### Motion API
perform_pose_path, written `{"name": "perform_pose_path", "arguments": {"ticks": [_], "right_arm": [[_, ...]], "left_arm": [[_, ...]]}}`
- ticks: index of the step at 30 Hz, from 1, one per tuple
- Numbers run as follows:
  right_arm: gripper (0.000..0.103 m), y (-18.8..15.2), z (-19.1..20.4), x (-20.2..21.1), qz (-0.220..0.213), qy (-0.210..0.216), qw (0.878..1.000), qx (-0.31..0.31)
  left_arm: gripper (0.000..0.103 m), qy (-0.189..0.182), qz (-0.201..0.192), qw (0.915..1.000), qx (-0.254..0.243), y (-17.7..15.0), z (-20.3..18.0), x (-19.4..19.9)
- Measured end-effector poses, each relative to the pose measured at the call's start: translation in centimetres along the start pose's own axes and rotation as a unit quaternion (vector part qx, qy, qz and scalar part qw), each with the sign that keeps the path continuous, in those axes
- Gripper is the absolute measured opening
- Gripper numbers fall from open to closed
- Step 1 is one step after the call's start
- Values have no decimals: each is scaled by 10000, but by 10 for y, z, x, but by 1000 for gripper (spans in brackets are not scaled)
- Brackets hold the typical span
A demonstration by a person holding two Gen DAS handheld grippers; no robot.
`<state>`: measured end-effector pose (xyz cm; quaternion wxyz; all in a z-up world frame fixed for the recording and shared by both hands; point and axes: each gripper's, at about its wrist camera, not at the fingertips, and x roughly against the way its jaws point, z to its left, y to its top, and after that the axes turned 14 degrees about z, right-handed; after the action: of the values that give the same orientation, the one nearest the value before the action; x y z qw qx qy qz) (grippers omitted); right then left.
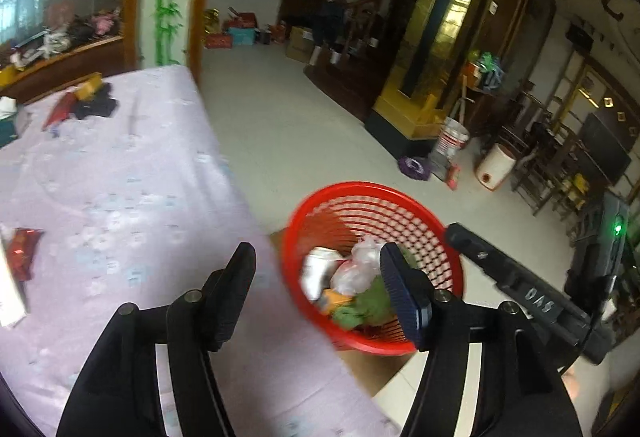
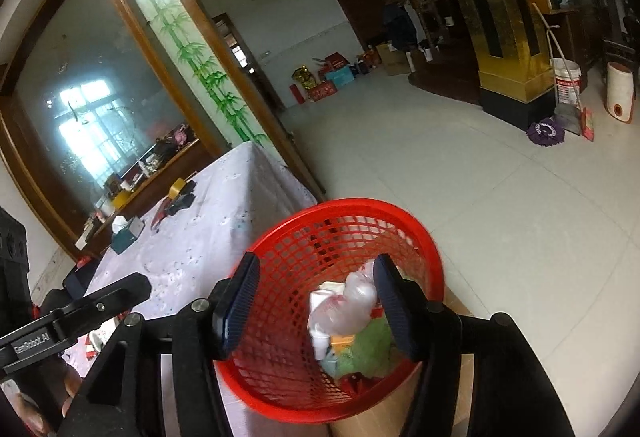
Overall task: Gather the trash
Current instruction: 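Carry bottle and bag over the red wastebasket and open both tools, then grasp the red tissue pack with left tool while right tool reaches the white medicine box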
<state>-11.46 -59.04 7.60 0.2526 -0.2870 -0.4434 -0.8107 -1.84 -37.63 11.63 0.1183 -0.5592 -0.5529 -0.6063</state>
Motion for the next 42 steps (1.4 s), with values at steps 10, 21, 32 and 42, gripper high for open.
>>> {"name": "perform_pose_path", "arguments": {"ticks": [10,21,32,42], "right_arm": [[72,-12,78,-16,374,267,9960,768],[72,-38,188,-43,870,1049,9735,1837],[72,-62,261,-80,1504,1301,9525,2308],[72,-75,281,-95,1755,1371,9428,2482]], "left_arm": [[66,533,-214,9966,588,-52,76,53],[72,1145,-518,9798,1557,-109,178,127],[72,1884,-427,9282,3181,-147,330,164],[72,1660,197,9103,3787,-138,402,116]]}}
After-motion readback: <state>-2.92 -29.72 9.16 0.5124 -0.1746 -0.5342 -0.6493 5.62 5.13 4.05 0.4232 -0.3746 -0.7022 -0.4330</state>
